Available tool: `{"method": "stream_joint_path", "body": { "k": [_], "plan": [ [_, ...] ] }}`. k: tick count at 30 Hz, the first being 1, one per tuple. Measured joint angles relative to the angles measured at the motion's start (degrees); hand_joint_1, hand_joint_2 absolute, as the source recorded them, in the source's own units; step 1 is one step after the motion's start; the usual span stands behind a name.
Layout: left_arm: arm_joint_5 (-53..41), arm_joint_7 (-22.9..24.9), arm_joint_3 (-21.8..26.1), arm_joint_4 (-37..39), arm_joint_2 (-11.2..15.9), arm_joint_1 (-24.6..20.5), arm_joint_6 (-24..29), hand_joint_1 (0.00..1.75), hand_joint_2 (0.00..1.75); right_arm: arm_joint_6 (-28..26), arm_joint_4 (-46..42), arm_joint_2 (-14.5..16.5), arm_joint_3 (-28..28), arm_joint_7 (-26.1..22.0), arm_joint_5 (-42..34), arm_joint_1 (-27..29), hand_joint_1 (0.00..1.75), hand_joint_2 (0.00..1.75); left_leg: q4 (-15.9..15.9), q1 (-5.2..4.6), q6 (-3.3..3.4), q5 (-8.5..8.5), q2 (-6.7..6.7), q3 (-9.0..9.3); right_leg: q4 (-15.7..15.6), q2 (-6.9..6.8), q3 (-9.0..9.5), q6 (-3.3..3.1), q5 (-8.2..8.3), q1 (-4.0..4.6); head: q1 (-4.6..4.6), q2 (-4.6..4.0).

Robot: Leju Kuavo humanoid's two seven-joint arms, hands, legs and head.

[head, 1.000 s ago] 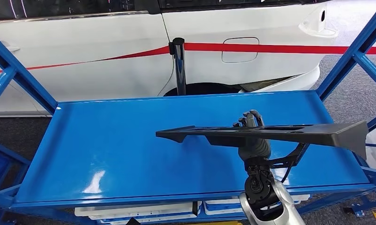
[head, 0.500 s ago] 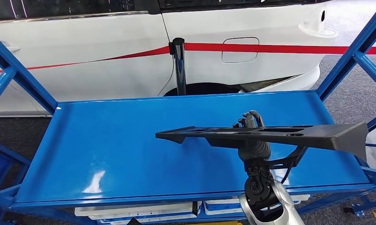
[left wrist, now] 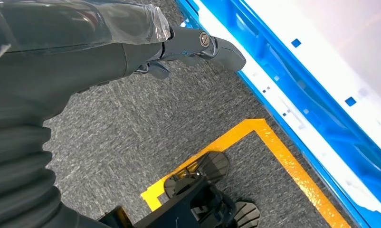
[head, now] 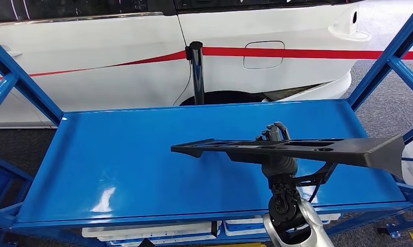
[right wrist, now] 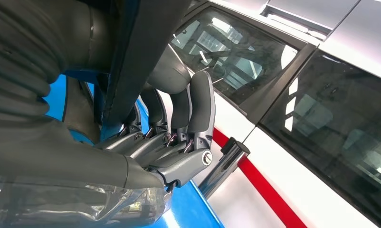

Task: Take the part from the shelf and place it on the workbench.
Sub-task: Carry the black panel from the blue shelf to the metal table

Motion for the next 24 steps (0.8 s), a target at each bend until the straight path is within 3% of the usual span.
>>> {"method": "stream_joint_path", "body": {
  "k": [3, 4, 8, 24],
  "plan": [
    [-0.1, 0.1, 0.0, 0.0, 0.0, 0.0, 0.0, 0.00, 0.00, -0.1, 0.0, 0.0, 0.0, 0.1, 0.0, 0.0, 0.03, 1.75, 0.0, 0.00, 0.00, 0.00, 0.00, 0.00, 0.0, 0.00, 0.00, 0.00, 0.00, 0.00, 0.00, 0.01],
    [-0.1, 0.1, 0.0, 0.0, 0.0, 0.0, 0.0, 0.00, 0.00, -0.1, 0.0, 0.0, 0.0, 0.3, 0.0, 0.1, 0.00, 1.75, 0.0, 0.00, 0.00, 0.00, 0.00, 0.00, 0.0, 0.00, 0.00, 0.00, 0.00, 0.00, 0.00, 0.01],
    [-0.2, -0.1, 0.0, 0.0, 0.0, 0.0, 0.1, 0.00, 0.00, -0.2, 0.0, 0.0, 0.0, 0.6, 0.0, 0.2, 1.75, 1.75, 0.0, 0.00, 0.00, 0.00, 0.00, 0.00, 0.0, 0.00, 0.00, 0.00, 0.00, 0.00, 0.00, -0.01],
    [-0.4, -0.7, 0.0, 0.0, 0.0, -0.2, 1.0, 0.00, 0.00, 0.4, 0.0, 0.0, 0.0, 0.0, -0.2, 0.3, 1.75, 1.75, 0.0, 0.00, 0.00, 0.00, 0.01, 0.04, 0.0, 0.01, 0.03, 0.00, 0.00, 0.00, 0.00, 0.00]
  ]
}}
